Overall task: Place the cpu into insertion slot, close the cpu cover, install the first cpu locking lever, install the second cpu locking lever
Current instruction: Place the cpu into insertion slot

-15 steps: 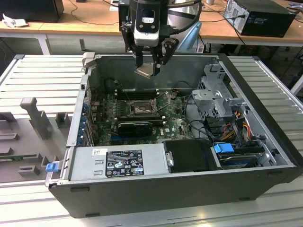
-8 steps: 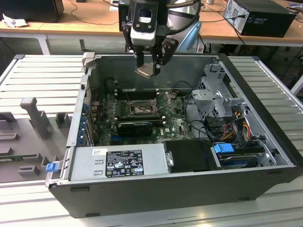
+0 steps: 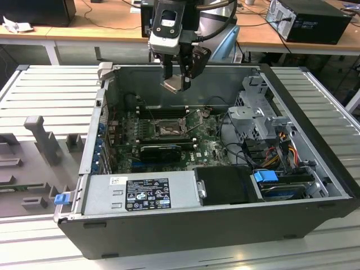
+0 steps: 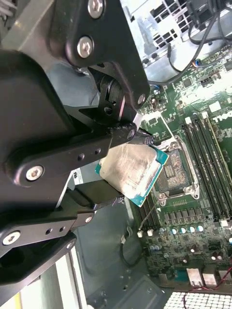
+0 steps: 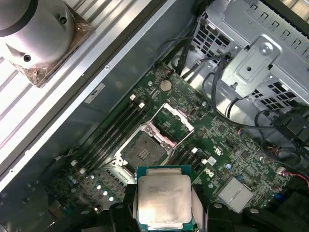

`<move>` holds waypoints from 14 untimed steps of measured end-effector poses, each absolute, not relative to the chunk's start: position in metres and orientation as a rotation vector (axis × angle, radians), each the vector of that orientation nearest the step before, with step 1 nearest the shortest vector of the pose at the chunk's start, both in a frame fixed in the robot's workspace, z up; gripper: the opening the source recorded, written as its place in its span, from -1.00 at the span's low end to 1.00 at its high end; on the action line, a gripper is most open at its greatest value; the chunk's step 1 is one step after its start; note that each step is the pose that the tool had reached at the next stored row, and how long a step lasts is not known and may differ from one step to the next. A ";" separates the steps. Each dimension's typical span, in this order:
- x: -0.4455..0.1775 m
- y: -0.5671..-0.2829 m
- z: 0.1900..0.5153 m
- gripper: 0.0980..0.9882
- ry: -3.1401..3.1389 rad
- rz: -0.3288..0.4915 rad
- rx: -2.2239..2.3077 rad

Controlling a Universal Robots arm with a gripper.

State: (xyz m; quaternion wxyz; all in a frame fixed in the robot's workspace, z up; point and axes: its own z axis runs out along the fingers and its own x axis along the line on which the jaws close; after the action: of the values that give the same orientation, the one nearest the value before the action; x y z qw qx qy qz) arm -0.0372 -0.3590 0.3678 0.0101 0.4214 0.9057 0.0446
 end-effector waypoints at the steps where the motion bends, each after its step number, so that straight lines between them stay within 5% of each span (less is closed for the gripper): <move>1: -0.037 -0.359 0.368 -0.02 2.818 0.139 1.334; 14: -0.037 -0.359 0.368 -0.02 2.696 0.136 1.551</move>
State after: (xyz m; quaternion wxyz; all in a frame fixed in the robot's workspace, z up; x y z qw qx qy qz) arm -0.0372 -0.3590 0.3678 0.0139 0.4982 0.8659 0.0436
